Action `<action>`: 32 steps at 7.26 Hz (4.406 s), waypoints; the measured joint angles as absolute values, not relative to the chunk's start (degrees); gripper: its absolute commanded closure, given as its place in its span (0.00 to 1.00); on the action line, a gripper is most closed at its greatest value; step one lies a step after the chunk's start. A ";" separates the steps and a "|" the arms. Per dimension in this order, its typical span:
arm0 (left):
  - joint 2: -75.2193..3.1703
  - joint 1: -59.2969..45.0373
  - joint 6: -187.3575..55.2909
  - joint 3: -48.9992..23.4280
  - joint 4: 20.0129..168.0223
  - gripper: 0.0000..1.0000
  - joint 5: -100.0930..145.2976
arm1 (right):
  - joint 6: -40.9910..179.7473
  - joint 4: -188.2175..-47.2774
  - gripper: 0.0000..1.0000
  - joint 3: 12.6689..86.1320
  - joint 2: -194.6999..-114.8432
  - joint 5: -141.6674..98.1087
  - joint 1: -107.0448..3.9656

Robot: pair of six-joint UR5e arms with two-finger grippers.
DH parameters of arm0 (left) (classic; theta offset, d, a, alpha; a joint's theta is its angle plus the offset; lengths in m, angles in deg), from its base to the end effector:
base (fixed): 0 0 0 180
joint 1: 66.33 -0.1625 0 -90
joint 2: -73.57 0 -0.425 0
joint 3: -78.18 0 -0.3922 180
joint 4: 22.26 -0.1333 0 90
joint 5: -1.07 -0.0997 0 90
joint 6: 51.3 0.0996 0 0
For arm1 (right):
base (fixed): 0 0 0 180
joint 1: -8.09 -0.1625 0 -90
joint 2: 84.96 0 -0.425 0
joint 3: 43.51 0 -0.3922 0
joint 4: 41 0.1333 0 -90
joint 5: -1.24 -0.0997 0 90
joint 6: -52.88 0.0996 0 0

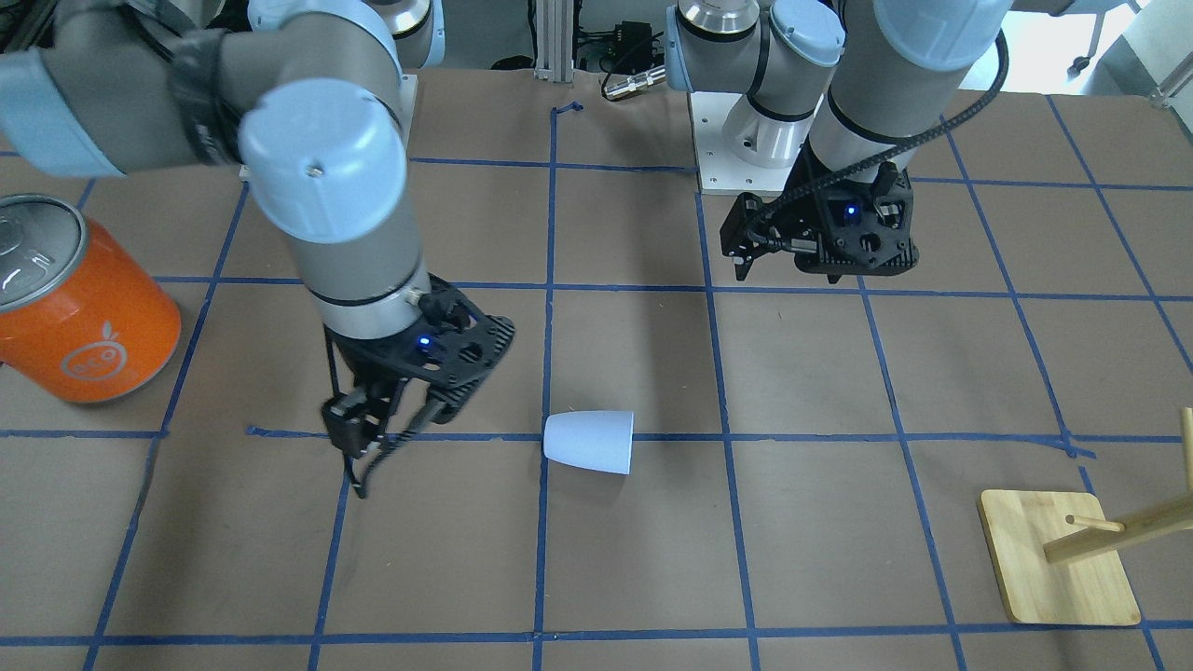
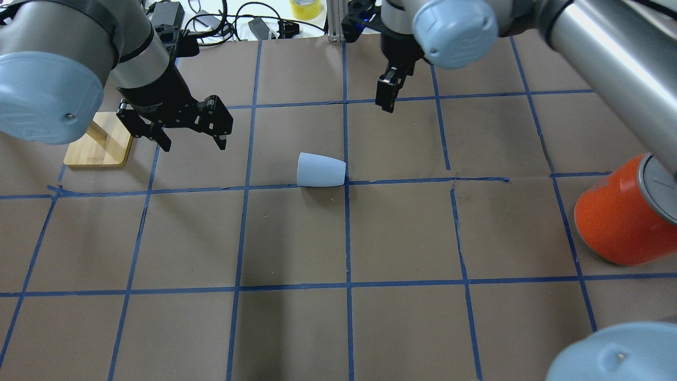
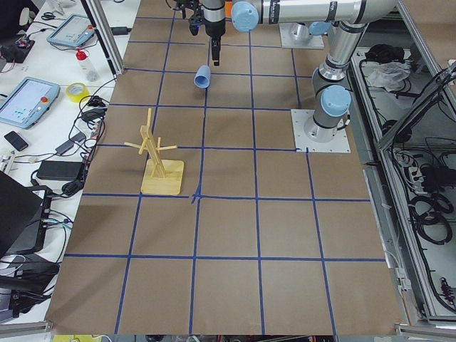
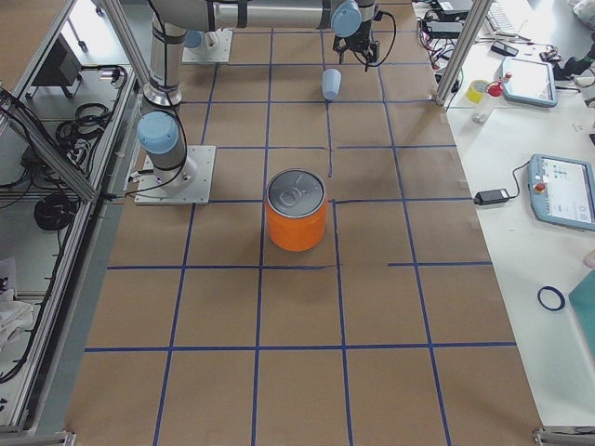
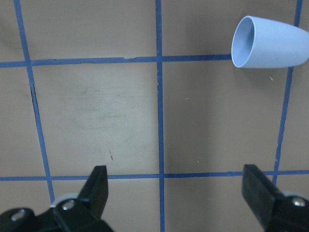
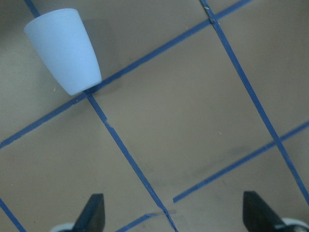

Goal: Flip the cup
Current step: 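Raise the right gripper away while the left gripper reaches toward the cup, then grasp the cup's closed end with the left gripper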

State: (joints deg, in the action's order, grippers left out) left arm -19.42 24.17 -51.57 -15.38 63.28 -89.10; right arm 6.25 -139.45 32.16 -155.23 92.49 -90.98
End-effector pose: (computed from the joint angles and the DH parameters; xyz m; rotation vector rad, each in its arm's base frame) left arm -0.1374 -0.5066 0.4390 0.0064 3.1379 0.0572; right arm 0.2302 -0.6101 0.4315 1.4488 -2.7441 0.0673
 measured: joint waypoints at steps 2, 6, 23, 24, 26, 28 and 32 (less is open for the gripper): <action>-22.94 23.48 -51.59 -15.19 61.07 0.00 -88.93 | 9.65 -136.78 0.00 32.43 -161.14 93.53 -83.95; -28.47 21.12 -51.73 -14.75 56.05 0.00 -80.33 | 46.69 -136.24 0.00 32.93 -164.02 92.79 -78.78; -45.54 16.91 -45.02 -28.66 29.13 0.03 -38.08 | 64.22 -132.29 0.00 48.07 -174.73 91.60 -79.10; -45.67 17.43 -45.15 -29.84 28.56 0.06 -38.05 | 64.21 -132.33 0.00 48.09 -174.69 91.60 -79.10; -45.66 20.55 -46.21 -30.99 26.52 0.62 -38.00 | 64.22 -132.32 0.00 48.10 -174.42 91.64 -79.09; -45.39 21.89 -46.32 -30.58 26.12 0.94 -38.96 | 64.22 -132.45 0.00 48.08 -174.29 91.70 -79.10; -44.98 22.01 -48.09 -27.38 26.80 1.00 -41.92 | 64.22 -132.41 0.00 48.08 -174.26 91.76 -79.10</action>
